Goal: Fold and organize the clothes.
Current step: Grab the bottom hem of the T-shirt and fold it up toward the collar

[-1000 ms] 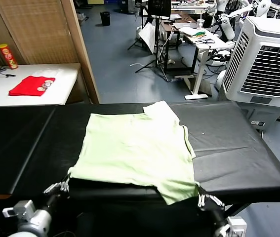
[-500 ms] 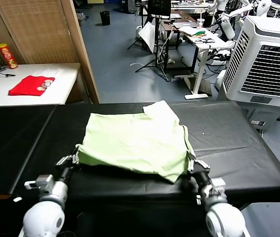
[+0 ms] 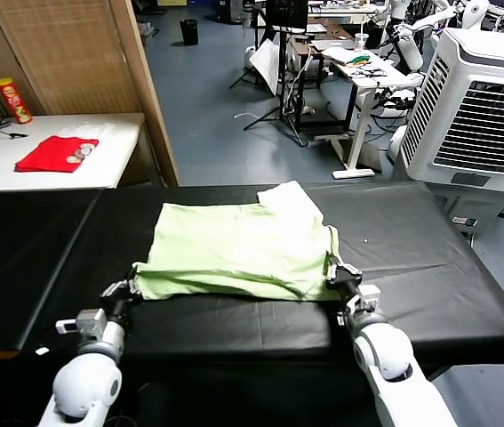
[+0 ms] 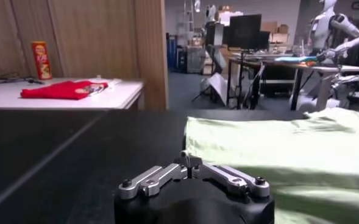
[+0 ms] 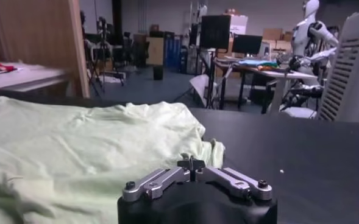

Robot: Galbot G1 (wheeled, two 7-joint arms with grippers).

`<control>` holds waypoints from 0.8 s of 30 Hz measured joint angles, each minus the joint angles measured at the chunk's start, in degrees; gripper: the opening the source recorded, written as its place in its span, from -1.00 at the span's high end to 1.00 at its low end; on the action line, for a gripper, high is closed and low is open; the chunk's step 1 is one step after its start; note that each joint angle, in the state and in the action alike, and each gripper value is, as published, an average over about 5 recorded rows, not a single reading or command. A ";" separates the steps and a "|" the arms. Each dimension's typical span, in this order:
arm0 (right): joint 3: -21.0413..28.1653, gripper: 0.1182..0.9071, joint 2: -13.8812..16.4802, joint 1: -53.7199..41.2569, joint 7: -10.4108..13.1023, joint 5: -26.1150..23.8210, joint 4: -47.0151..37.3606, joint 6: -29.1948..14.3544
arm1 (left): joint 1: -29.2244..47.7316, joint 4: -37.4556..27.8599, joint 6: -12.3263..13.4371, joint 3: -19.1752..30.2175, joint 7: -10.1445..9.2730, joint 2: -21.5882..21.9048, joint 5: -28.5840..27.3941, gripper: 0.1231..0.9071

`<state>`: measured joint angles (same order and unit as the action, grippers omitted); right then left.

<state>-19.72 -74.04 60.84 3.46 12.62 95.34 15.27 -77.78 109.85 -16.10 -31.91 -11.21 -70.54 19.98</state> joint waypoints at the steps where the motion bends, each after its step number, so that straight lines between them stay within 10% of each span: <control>1: 0.03 0.99 -0.11 -0.38 0.08 -0.09 -0.37 0.00 | 0.10 -0.18 -0.13 0.01 -0.14 0.02 -0.26 0.99; 12: 0.25 0.91 0.11 -1.46 -2.81 0.64 -1.00 2.45 | 1.52 -1.61 -1.78 0.40 0.14 0.83 -0.90 0.99; 17: -0.76 0.30 1.59 1.07 -4.21 2.09 2.41 3.80 | 1.86 -1.09 -2.43 0.76 1.20 1.18 0.05 0.80; 24: -3.12 -0.58 4.21 8.80 -3.81 2.71 10.97 4.62 | -0.66 1.33 -3.38 -0.22 1.74 1.54 2.00 -0.18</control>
<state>-22.84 -69.83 69.65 -0.36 15.33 106.31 19.89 -78.44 111.18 -19.48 -32.13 -9.47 -69.00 21.98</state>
